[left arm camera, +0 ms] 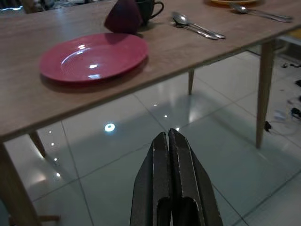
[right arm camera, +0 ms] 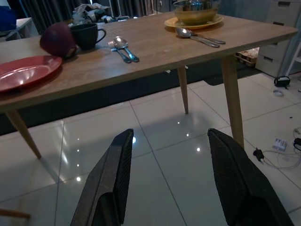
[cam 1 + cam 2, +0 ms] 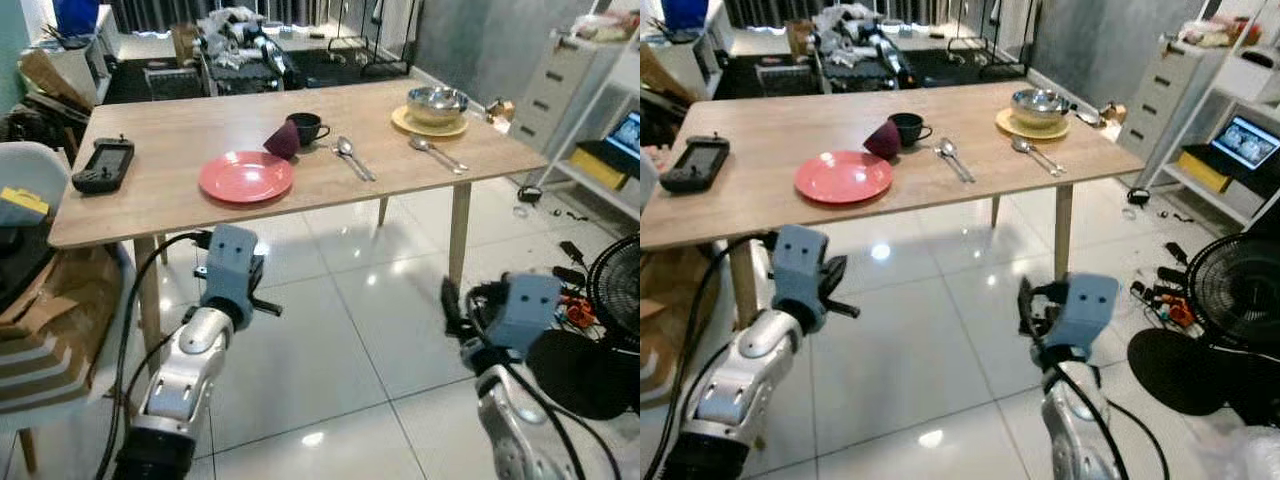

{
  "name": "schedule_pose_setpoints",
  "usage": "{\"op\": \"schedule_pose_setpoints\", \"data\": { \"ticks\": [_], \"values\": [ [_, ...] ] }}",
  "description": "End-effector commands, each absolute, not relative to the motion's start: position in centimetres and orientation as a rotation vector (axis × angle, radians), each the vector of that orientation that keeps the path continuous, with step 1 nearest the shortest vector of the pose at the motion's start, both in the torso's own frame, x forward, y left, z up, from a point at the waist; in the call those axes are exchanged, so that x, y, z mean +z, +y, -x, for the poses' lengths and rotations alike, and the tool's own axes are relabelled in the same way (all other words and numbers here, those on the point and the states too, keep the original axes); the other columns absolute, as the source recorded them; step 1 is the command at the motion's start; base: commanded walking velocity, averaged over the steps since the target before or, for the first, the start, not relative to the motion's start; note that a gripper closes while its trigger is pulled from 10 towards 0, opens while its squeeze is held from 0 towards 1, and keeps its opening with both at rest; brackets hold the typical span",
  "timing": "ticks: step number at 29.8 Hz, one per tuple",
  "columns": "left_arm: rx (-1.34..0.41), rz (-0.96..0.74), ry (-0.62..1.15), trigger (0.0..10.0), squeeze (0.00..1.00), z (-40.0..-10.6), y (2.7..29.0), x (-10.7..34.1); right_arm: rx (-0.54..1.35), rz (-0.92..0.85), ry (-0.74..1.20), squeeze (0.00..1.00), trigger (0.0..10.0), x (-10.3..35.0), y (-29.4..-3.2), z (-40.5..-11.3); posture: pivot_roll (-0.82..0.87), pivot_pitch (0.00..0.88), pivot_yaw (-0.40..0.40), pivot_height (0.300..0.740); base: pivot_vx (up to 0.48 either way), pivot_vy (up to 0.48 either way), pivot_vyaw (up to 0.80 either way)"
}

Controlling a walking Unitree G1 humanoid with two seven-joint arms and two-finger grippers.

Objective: Setting the table

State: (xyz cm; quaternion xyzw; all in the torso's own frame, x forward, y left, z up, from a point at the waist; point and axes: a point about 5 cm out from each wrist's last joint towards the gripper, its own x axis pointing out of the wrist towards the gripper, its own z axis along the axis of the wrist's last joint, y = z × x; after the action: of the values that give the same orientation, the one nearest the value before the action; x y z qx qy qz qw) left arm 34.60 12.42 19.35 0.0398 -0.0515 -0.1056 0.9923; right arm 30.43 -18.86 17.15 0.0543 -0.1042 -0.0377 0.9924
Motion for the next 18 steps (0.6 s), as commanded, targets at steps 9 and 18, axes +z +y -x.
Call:
{"op": "schedule_pose_setpoints", "data": {
  "ticks": [9,18],
  "values": [
    [-0.224,-0.079,-0.097,10.0,0.00,-34.45,12.08,19.10,-0.077,-0.110,-0.200,0.00,10.0,16.85,-19.05,-30.20,0.11,0.098,0.070,0.740,0.473,0.000,0.00],
    [-0.220,-0.079,-0.096,10.0,0.00,-34.42,12.14,19.08,-0.060,-0.106,-0.201,0.00,10.0,16.91,-18.75,-30.26,0.11,0.098,0.070,0.740,0.472,0.000,0.00]
  ]
}}
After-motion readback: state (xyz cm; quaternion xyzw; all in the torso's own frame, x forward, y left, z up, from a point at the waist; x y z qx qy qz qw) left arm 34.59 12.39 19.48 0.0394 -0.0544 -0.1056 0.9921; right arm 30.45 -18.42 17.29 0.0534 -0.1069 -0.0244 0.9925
